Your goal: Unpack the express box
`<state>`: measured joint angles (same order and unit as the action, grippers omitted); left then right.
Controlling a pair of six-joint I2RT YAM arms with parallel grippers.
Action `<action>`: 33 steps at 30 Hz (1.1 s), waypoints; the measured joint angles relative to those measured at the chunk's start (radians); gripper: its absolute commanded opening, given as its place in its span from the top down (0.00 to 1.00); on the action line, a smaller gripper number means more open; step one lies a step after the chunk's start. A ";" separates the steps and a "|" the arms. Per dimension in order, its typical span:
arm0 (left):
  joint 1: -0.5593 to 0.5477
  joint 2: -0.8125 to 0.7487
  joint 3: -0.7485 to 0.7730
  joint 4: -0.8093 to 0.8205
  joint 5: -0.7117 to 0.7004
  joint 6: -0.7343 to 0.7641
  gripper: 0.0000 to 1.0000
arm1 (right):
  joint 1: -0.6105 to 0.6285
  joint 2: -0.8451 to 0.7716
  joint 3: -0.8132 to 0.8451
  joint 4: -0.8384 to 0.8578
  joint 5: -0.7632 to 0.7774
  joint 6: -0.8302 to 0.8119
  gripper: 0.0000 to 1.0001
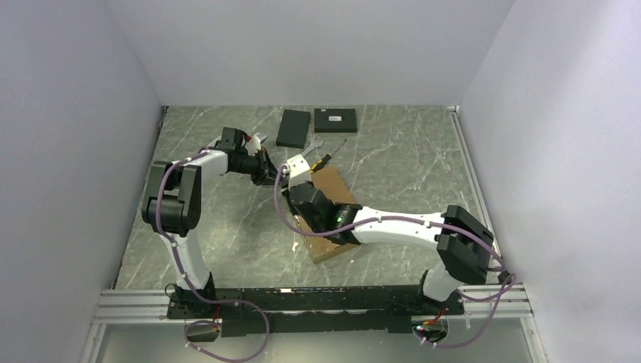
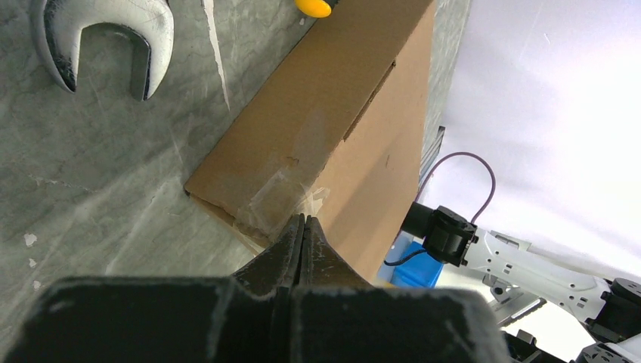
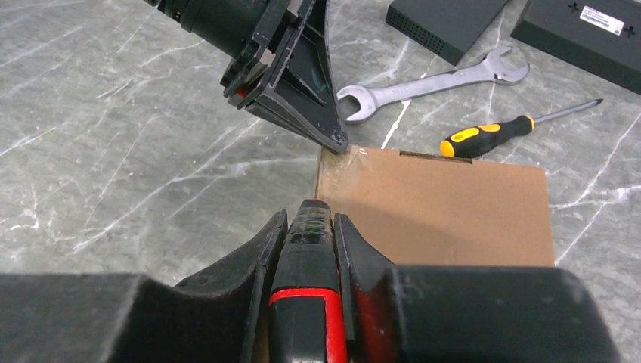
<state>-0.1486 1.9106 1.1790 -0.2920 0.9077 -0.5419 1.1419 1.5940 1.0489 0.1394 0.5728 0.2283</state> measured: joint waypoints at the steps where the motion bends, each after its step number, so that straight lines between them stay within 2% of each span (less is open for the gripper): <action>1: 0.000 0.000 0.001 -0.002 0.000 0.000 1.00 | 0.002 -0.003 0.000 -0.006 0.002 0.002 1.00; 24: -0.002 0.001 0.005 -0.011 -0.005 0.006 1.00 | 0.022 -0.018 -0.001 -0.084 0.023 0.065 1.00; 33: -0.003 0.002 0.010 -0.027 -0.008 0.007 1.00 | 0.070 -0.019 0.000 -0.163 0.064 0.091 1.00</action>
<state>-0.1516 1.9125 1.1885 -0.3187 0.9001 -0.5350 1.2118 1.5753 1.0485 -0.0231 0.6365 0.3195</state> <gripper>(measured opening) 0.006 0.273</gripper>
